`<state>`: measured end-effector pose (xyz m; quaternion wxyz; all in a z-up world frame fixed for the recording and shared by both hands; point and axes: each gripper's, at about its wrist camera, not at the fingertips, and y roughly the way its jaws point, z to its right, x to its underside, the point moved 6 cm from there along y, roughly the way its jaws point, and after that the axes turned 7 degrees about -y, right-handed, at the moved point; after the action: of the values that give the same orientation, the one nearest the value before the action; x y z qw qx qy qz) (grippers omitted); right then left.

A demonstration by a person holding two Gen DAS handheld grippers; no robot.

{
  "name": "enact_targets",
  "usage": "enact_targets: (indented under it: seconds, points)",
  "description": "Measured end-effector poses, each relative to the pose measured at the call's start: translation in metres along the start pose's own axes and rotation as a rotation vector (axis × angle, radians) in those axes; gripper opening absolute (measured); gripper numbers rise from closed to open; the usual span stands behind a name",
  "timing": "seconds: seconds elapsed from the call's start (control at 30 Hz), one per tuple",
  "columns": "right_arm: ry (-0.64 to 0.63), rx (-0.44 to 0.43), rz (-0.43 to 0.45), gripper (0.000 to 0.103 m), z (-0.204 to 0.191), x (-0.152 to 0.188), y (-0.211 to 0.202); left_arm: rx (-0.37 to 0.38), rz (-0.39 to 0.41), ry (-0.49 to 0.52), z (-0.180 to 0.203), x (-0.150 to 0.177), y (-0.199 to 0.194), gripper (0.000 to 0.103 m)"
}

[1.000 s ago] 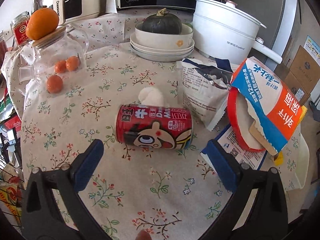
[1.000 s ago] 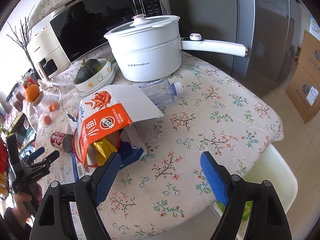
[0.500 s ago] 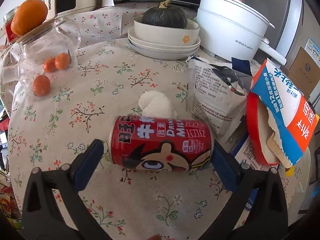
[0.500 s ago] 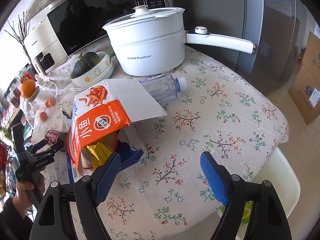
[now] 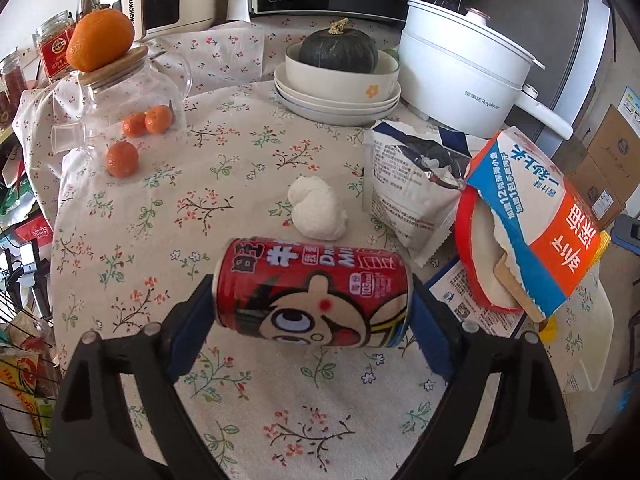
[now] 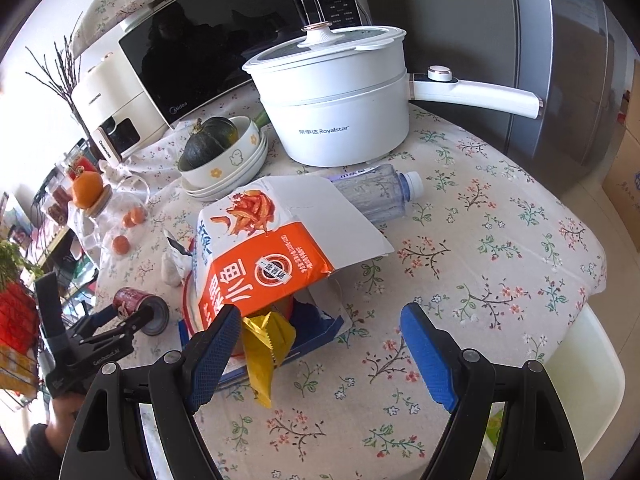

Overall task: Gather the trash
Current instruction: 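Grasp the orange-white bag with the right gripper while the left holds the can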

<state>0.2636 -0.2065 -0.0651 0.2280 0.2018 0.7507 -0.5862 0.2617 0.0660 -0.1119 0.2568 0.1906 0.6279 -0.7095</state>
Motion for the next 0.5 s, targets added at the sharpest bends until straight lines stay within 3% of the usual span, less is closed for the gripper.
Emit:
enact_targets:
  seconds: [0.2,0.5]
  points:
    - [0.096,-0.098,-0.030,0.082,-0.003,-0.004,0.021,0.003,-0.003,-0.019,0.009,0.010,-0.034,0.089]
    - [0.209,-0.184,-0.036,0.069,0.003,-0.017,0.047,0.014,-0.010,-0.037,0.017,0.029,-0.063,0.089]
